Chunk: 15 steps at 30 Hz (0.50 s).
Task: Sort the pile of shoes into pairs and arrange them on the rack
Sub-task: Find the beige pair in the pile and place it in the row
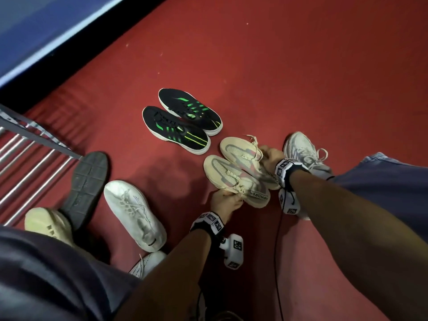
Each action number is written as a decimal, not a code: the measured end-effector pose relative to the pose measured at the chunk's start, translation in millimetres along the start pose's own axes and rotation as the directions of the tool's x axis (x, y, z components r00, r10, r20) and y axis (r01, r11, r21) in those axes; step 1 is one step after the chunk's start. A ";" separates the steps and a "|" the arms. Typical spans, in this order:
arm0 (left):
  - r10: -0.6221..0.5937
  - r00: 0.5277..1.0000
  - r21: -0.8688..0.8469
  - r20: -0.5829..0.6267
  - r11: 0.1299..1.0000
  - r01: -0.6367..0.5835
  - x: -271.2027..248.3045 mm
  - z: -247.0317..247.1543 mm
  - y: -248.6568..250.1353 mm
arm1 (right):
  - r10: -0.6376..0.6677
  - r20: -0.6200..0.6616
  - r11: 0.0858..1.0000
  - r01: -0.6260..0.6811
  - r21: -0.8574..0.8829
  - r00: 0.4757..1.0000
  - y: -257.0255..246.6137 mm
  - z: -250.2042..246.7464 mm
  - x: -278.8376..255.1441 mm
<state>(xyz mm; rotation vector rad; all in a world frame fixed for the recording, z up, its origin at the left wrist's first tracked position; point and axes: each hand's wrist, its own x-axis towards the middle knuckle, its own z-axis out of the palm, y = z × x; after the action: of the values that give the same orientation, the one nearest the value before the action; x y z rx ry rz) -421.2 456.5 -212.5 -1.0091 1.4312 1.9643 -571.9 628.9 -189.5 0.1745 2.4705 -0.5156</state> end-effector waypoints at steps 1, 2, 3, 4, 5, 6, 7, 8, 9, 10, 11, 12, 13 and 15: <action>0.005 1.000 0.030 0.028 1.000 -0.006 0.2 1.6 1.7 | 0.002 -0.046 1.000 -0.001 0.022 0.999 0.2 -0.8 0.3; 0.011 0.998 0.067 0.055 0.998 -0.015 -0.5 4.8 5.3 | -0.001 -0.087 0.999 0.005 0.045 0.996 -1.2 -3.5 2.3; 0.012 0.997 0.088 0.078 0.996 -0.019 -1.4 8.7 7.8 | -0.004 -0.124 0.998 0.012 0.065 0.992 -1.5 -5.3 5.8; 0.007 0.995 0.102 0.098 0.995 -0.017 0.0 12.9 9.6 | -0.001 -0.146 0.997 0.013 0.077 0.989 -2.3 -8.1 9.1; 0.001 0.993 0.105 0.115 0.994 -0.013 2.1 16.8 9.6 | -0.002 -0.153 0.997 0.014 0.078 0.988 -3.8 -10.1 11.7; -0.005 0.992 0.119 0.129 0.993 -0.011 3.0 19.9 9.2 | 0.001 -0.143 0.998 0.007 0.057 0.990 -6.9 -11.5 12.0; -0.008 0.991 0.136 0.137 0.991 -0.011 3.3 22.6 9.2 | 0.007 -0.125 1.000 -0.006 0.008 0.992 -10.3 -11.0 11.8; -0.009 0.990 0.157 0.142 0.987 -0.014 2.5 24.5 10.3 | 0.016 -0.101 0.998 -0.021 -0.052 0.995 -13.8 -8.9 9.4; -0.007 0.990 0.169 0.142 0.985 -0.017 2.5 25.7 10.6 | 0.023 -0.075 0.995 -0.030 -0.099 0.997 -16.5 -5.0 7.7; -0.002 0.990 0.181 0.141 0.983 -0.023 2.6 26.6 9.5 | 0.041 -0.046 0.990 -0.046 -0.133 0.998 -17.9 0.3 7.2; 0.003 0.989 0.192 0.146 0.981 -0.031 2.1 27.7 8.7 | 0.058 -0.019 0.985 -0.060 -0.159 0.998 -16.8 5.3 9.3; 0.008 0.988 0.211 0.154 0.977 -0.041 0.5 27.6 8.5 | 0.064 0.003 0.982 -0.063 -0.179 0.998 -17.7 8.0 8.9; 0.016 0.987 0.231 0.162 0.971 -0.054 0.1 26.5 8.6 | 0.062 0.017 0.980 -0.057 -0.192 0.998 -18.6 8.7 7.6; 0.021 0.984 0.261 0.176 0.963 -0.068 0.1 21.6 9.9 | 0.036 0.037 0.979 -0.028 -0.200 0.999 -19.1 10.0 3.2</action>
<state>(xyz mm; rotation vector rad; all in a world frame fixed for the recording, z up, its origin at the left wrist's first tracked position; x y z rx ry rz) -434.6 473.8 -203.2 -0.6761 1.5791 1.7799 -573.7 607.5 -192.6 0.1211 2.4575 -0.2531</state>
